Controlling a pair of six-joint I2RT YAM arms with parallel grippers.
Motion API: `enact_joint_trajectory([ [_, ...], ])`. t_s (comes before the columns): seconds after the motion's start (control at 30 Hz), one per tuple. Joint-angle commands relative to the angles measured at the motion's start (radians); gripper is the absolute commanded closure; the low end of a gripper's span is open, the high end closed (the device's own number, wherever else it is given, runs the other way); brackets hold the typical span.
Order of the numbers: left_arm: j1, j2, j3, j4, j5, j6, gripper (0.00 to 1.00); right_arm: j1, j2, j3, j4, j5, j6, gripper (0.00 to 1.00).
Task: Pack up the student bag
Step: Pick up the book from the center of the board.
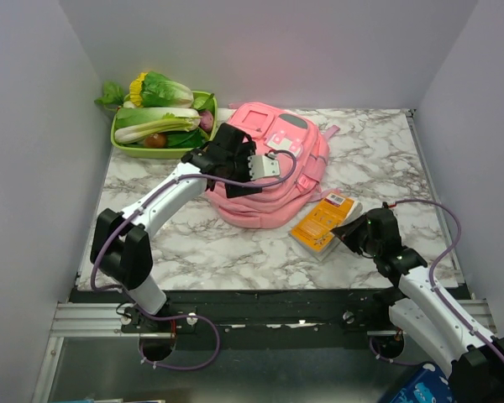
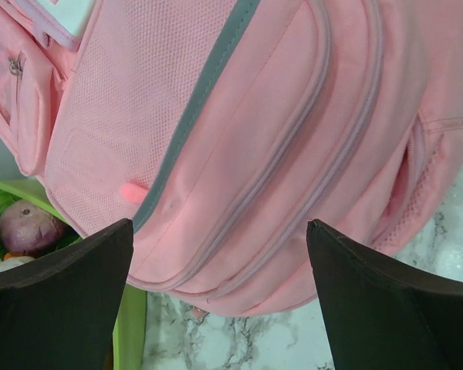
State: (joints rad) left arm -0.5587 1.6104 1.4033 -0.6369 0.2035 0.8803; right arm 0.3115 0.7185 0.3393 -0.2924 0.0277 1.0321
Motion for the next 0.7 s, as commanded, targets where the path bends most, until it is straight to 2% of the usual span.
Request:
enact_joint_trajectory([
  [0.0,-0.001,0.066,0.009,0.095,-0.078,0.031,0.01,0.005,-0.022,0.001,0.012,-0.018,0.022,0.99],
  [0.13,-0.001,0.126,0.029,0.164,-0.114,0.013,0.01,0.006,-0.025,0.001,0.012,-0.023,0.025,0.99],
  [0.27,-0.004,0.131,-0.025,0.265,-0.128,0.023,0.03,0.005,-0.037,-0.002,0.012,-0.023,0.029,0.99],
  [0.37,-0.009,0.138,-0.061,0.298,-0.147,0.04,0.21,0.005,-0.053,-0.003,0.012,-0.022,0.034,0.99],
  [0.4,-0.01,0.14,-0.063,0.299,-0.147,0.036,0.35,0.005,-0.057,-0.002,0.012,-0.023,0.034,0.99],
  [0.47,-0.021,0.148,-0.046,0.275,-0.141,0.007,0.48,0.005,-0.062,0.006,0.012,-0.023,0.034,0.99],
  [0.5,-0.024,0.146,-0.038,0.264,-0.132,-0.006,0.61,0.005,-0.068,0.009,0.01,-0.023,0.034,0.99],
  [0.57,-0.044,0.141,-0.003,0.246,-0.112,-0.062,0.72,0.005,-0.077,0.013,0.01,-0.057,0.037,0.99],
  [0.67,-0.066,0.141,0.083,0.203,-0.105,-0.122,0.82,0.005,-0.106,0.017,0.004,-0.078,0.042,0.99],
])
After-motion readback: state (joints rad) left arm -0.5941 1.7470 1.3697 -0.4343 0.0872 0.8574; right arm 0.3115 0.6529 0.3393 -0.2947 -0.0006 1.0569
